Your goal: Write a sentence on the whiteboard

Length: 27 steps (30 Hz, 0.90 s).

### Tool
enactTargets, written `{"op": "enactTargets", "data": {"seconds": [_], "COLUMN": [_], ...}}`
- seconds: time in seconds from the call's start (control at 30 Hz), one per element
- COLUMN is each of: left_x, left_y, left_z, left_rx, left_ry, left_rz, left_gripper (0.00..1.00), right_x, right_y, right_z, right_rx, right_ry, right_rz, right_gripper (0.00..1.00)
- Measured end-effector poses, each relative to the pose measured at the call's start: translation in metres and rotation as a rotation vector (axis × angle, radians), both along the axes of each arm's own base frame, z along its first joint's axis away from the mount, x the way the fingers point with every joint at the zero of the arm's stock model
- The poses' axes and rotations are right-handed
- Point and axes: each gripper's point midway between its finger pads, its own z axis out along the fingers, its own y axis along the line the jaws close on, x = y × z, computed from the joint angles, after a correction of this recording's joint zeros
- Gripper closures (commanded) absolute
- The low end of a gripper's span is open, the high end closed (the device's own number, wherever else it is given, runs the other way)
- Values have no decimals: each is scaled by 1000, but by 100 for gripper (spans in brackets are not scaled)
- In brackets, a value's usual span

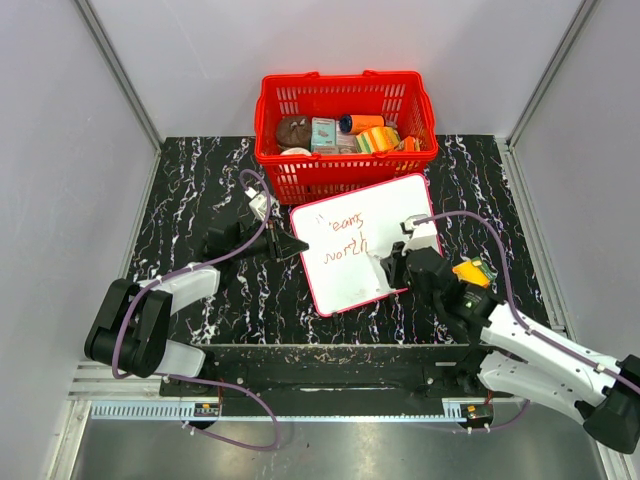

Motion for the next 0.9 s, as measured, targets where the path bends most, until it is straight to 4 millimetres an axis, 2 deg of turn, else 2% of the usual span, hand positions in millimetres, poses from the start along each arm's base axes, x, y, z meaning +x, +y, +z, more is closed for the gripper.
{"op": "enactTargets", "data": {"seconds": [0.17, 0.3, 0.4, 0.43, 0.47, 0.53, 0.57, 0.7, 0.77, 0.9], "left_x": [0, -1, -1, -1, 0, 2, 3, 5, 5, 4], "left_y": [-1, -1, -1, -1, -1, 1, 2, 5, 7, 12], "left_z": [1, 2, 3, 3, 2, -3, -7, -13, -11, -1], "left_rx": [-1, 1, 3, 6, 13, 45, 61, 100, 106, 110], "left_ry": [-4, -11, -15, -19, -29, -52, -54, -73, -85, -122], "left_rz": [-2, -3, -2, -2, -1, 11, 15, 32, 42, 76], "left_gripper": [99, 90, 78, 70, 67, 60, 54, 42, 38, 20], "right_x": [-3, -5, -5, -4, -4, -3, -3, -2, -1, -2], "right_y": [-5, -9, -13, -14, -15, -16, -16, -17, -19, -22], "right_z": [10, 33, 50, 54, 57, 59, 60, 60, 61, 67], "right_rx": [19, 61, 81, 82, 81, 77, 73, 63, 62, 72], "right_ry": [-25, -85, -126, -139, -147, -157, -160, -166, -170, -189], "right_rz": [1, 2, -1, -7, -9, -10, -11, -13, -19, -26], "right_gripper": [100, 100, 100, 100, 100, 100, 100, 100, 100, 100]}}
